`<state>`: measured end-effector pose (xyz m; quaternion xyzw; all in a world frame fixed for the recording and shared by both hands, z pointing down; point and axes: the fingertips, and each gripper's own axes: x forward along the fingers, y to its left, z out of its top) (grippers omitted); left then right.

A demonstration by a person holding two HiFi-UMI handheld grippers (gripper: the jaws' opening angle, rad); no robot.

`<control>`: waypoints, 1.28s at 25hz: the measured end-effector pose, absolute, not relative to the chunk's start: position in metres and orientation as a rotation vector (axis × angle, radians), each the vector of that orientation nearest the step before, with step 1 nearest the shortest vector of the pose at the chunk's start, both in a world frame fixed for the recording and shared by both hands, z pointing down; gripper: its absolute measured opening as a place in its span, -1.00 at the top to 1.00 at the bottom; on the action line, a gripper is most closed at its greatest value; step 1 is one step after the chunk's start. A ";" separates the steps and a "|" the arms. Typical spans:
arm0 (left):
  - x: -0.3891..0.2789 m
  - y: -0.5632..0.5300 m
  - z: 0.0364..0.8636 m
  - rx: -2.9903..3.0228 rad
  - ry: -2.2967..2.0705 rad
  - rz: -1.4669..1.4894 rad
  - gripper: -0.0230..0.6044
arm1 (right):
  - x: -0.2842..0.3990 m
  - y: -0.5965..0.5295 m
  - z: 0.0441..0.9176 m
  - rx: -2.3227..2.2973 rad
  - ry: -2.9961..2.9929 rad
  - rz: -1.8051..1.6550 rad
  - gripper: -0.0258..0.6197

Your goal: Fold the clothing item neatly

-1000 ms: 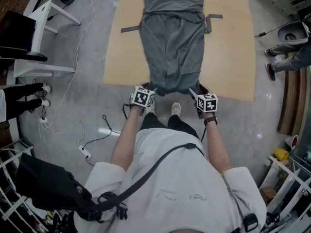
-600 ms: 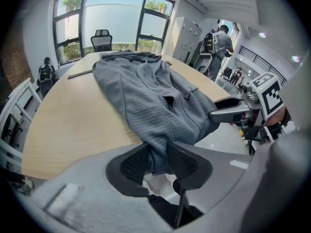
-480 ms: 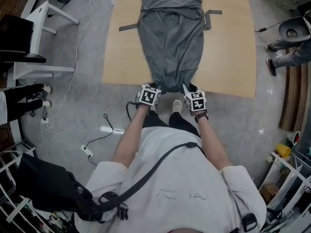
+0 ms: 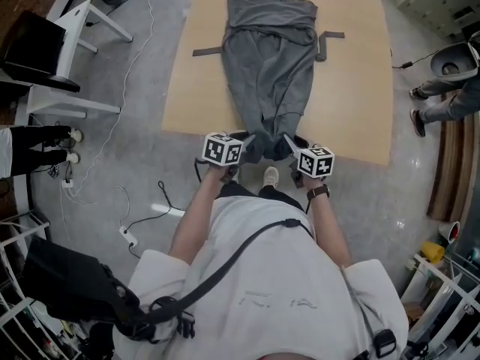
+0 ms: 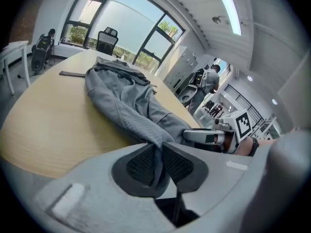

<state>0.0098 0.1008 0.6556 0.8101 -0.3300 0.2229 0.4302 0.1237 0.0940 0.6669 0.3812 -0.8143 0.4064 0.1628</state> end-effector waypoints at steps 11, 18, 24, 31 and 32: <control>0.040 0.049 0.565 2.032 -0.853 0.241 0.76 | 0.125 0.040 0.570 1.038 -2.607 1.243 0.76; 0.037 -0.019 0.502 2.102 -0.866 0.136 0.77 | 0.117 -0.026 0.506 0.974 -2.733 1.082 0.76; 0.019 -0.115 0.454 2.174 -0.868 0.107 0.77 | 0.108 -0.115 0.460 1.045 -2.756 0.927 0.76; 0.000 -0.239 0.452 2.189 -0.826 0.140 0.77 | 0.095 -0.241 0.453 1.221 -2.672 0.857 0.75; -0.002 -0.257 0.454 2.188 -0.819 0.144 0.77 | 0.092 -0.258 0.455 1.236 -2.653 0.847 0.75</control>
